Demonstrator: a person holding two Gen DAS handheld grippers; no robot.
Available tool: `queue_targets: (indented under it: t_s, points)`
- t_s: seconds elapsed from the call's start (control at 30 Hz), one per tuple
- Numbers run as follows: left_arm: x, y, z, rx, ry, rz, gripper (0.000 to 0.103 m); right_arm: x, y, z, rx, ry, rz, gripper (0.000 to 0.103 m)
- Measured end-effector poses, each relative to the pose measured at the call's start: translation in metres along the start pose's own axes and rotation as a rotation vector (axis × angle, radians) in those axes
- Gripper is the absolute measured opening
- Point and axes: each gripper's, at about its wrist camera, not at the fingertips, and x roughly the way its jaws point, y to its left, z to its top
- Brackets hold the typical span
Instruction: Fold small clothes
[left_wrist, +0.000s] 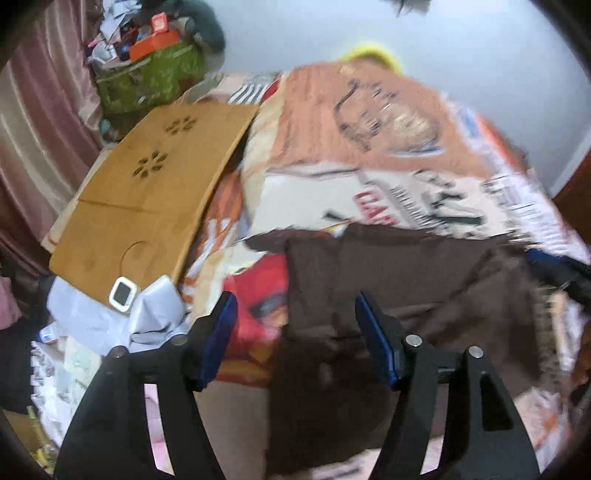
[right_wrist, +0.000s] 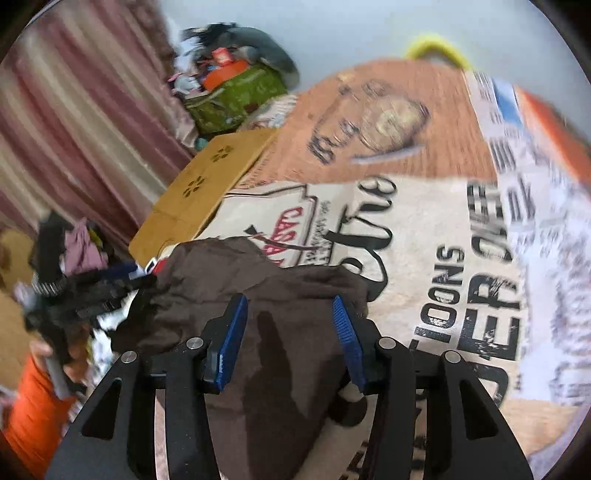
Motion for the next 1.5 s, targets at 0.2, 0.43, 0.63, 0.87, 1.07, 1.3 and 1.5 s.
queue_targets:
  t_s: [0.2,0.43,0.63,0.87,1.07,1.3,1.5]
  points:
    - [0.002,-0.021,-0.034,0.153,0.045,0.041,0.068,0.018,0.052,-0.033,-0.244,0.122,-0.023,0.057]
    - [0.022,0.022,-0.052,0.081,0.092,0.247,0.068,0.033,0.049,-0.053,-0.242,0.252,-0.022,0.057]
    - [-0.002,0.048,-0.055,-0.046,0.064,0.193,0.068,0.011,0.041,-0.066,-0.216,0.223,-0.043,0.056]
    - [-0.071,0.006,-0.059,0.014,-0.068,0.126,0.068,-0.046,0.048,-0.059,-0.132,0.051,-0.071,0.057]
    - [-0.163,-0.040,-0.066,0.036,-0.248,0.032,0.068,-0.121,0.081,-0.053,-0.162,-0.160,-0.074,0.057]
    - [-0.260,-0.081,-0.091,0.056,-0.437,-0.003,0.068,-0.204,0.122,-0.071,-0.246,-0.377,-0.063,0.057]
    - [-0.331,-0.114,-0.130,0.095,-0.588,-0.019,0.068,-0.256,0.154,-0.099,-0.305,-0.526,-0.054,0.057]
